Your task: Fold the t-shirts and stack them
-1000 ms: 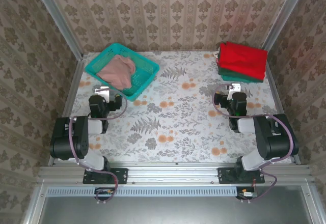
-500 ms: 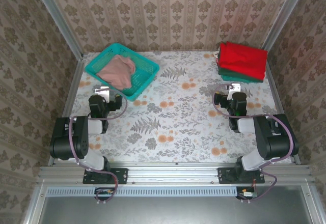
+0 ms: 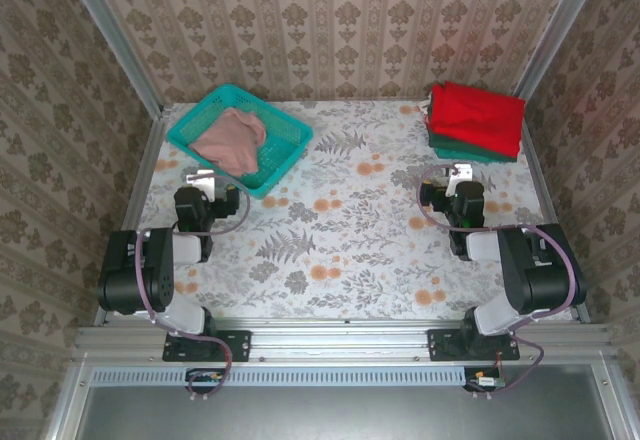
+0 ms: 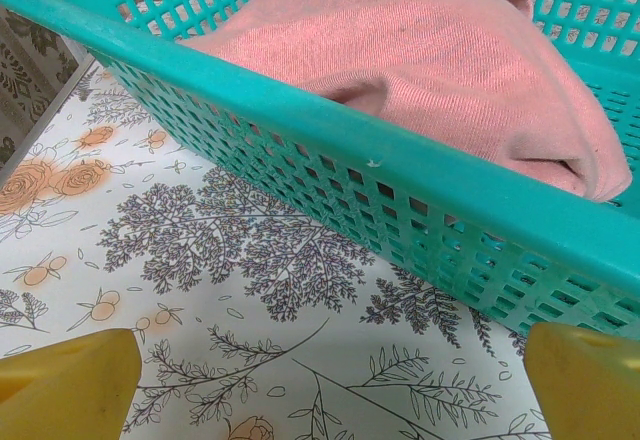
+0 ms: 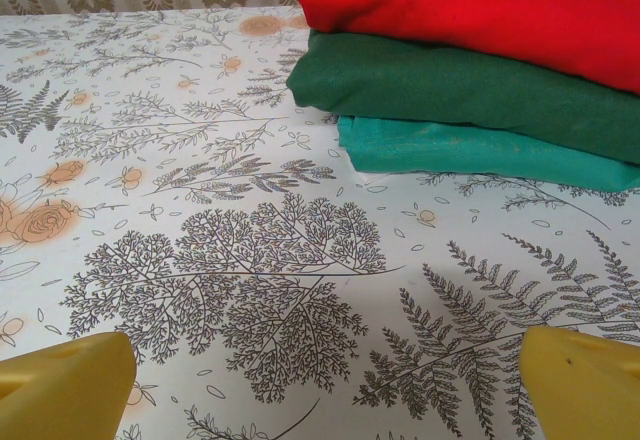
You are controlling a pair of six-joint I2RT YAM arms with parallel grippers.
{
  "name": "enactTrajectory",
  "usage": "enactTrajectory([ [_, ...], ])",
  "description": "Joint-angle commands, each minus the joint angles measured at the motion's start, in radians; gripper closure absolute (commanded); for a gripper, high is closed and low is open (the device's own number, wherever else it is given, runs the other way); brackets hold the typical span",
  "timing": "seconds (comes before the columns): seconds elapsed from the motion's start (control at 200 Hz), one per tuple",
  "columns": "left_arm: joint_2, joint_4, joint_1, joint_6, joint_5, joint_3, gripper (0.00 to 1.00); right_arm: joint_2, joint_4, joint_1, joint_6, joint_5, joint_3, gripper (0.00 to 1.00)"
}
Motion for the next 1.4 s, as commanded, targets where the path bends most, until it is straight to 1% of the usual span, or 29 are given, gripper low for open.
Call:
enactTrajectory([
  [0.0, -0.001, 0.014, 0.002, 0.012, 0.01, 0.015, 0.0, -0.006, 0.024, -0.004, -0.012, -0.023, 0.003, 0.0],
  [0.03, -0.006, 0.013, -0.006, 0.017, -0.013, 0.016, 0.0, -0.006, 0.024, -0.004, -0.012, -0.023, 0.003, 0.0],
  [0.085, -0.059, -0.074, -0.046, 0.037, -0.092, 0.037, 0.0, -0.006, 0.025, -0.004, -0.012, -0.022, 0.003, 0.0],
  [0.155, -0.169, -0.304, -0.12, 0.061, -0.238, 0.111, 0.0, -0.01, 0.028, -0.004, -0.013, -0.024, 0.003, 0.0],
  [0.185, -0.218, -0.428, -0.146, 0.054, -0.267, 0.162, 0.0, -0.03, -0.016, -0.003, -0.016, -0.026, 0.018, 0.0],
  [0.21, -0.259, -0.538, -0.16, 0.037, -0.268, 0.213, 0.0, -0.054, -0.088, 0.001, -0.023, -0.033, 0.05, 0.0],
  [0.255, -0.312, -0.723, -0.165, -0.026, -0.236, 0.293, 0.0, -0.133, -0.292, 0.008, -0.036, -0.074, 0.115, 0.0],
  [0.295, -0.343, -0.863, -0.165, -0.129, -0.22, 0.37, 0.0, -0.204, -0.445, 0.01, -0.041, -0.121, 0.183, 0.0],
  [0.345, -0.364, -1.02, -0.162, -0.301, -0.239, 0.443, 0.0, -0.26, -0.569, 0.011, -0.016, -0.171, 0.247, 0.0],
  [0.36, -0.368, -1.047, -0.158, -0.324, -0.213, 0.458, 0.0, -0.269, -0.592, 0.011, -0.002, -0.185, 0.265, 0.0],
  [0.4, -0.377, -1.06, -0.143, -0.306, -0.1, 0.491, 0.0, -0.311, -0.629, 0.011, 0.047, -0.216, 0.282, 0.0],
  [0.45, -0.394, -1.069, -0.142, -0.339, -0.064, 0.504, 0.0, -0.349, -0.63, 0.01, 0.164, -0.215, 0.277, 0.0],
  [0.485, -0.415, -1.053, -0.145, -0.34, -0.027, 0.497, 0.0, -0.376, -0.672, 0.01, 0.297, -0.145, 0.275, 0.0],
  [0.52, -0.437, -1.037, -0.157, -0.336, -0.015, 0.485, 0.0, -0.399, -0.803, 0.008, 0.442, -0.035, 0.291, 0.0],
  [0.555, -0.455, -1.032, -0.176, -0.338, -0.035, 0.477, 0.0, -0.424, -0.946, 0.002, 0.558, 0.049, 0.309, 0.0],
  [0.58, -0.464, -1.031, -0.19, -0.34, -0.044, 0.478, 0.0, -0.438, -0.983, -0.001, 0.603, 0.055, 0.302, 0.0],
  [0.66, -0.431, -1.058, -0.249, -0.332, -0.046, 0.524, 0.0, -0.476, -0.91, -0.002, 0.509, -0.173, 0.245, 0.0],
  [0.725, -0.34, -1.112, -0.323, -0.284, -0.085, 0.599, 0.0, -0.489, -0.916, 0.009, 0.526, -0.236, 0.222, 0.0],
  [0.755, -0.284, -1.135, -0.355, -0.258, -0.111, 0.64, 0.0, -0.491, -0.925, 0.017, 0.535, -0.254, 0.218, 0.0],
  [0.825, -0.137, -1.205, -0.408, -0.211, -0.131, 0.747, 0.01, -0.487, -0.959, 0.043, 0.535, -0.276, 0.218, 0.0],
  [0.9, 0.008, -1.252, -0.444, -0.16, -0.138, 0.852, 0.08, -0.489, -0.994, 0.066, 0.529, -0.279, 0.219, 0.0],
  [0.905, 0.017, -1.255, -0.459, -0.158, -0.144, 0.859, 0.08, -0.489, -0.994, 0.068, 0.529, -0.278, 0.218, 0.0],
  [0.94, 0.068, -1.277, -0.488, -0.141, -0.168, 0.903, 0.08, -0.493, -0.999, 0.075, 0.524, -0.283, 0.214, 0.0],
  [1.075, 0.228, -1.323, -0.547, -0.103, -0.179, 1.035, 0.11, -0.512, -1.014, 0.083, 0.514, -0.277, 0.192, 0.0],
  [1.17, 0.313, -1.381, -0.568, -0.101, -0.193, 1.109, 0.2, -0.519, -1.025, 0.083, 0.513, -0.262, 0.184, 0.0],
  [1.2, 0.328, -1.399, -0.569, -0.102, -0.192, 1.118, 0.25, -0.519, -1.03, 0.083, 0.51, -0.264, 0.184, 0.0],
  [1.22, 0.335, -1.408, -0.57, -0.104, -0.189, 1.118, 0.31, -0.518, -1.033, 0.084, 0.507, -0.264, 0.184, 0.0],
  [1.275, 0.333, -1.417, -0.569, -0.109, -0.179, 1.092, 0.43, -0.52, -1.041, 0.085, 0.504, -0.26, 0.185, 0.0],
  [1.395, 0.264, -1.401, -0.568, -0.115, -0.183, 0.953, 0.61, -0.521, -1.067, 0.084, 0.495, -0.255, 0.197, 0.0],
])
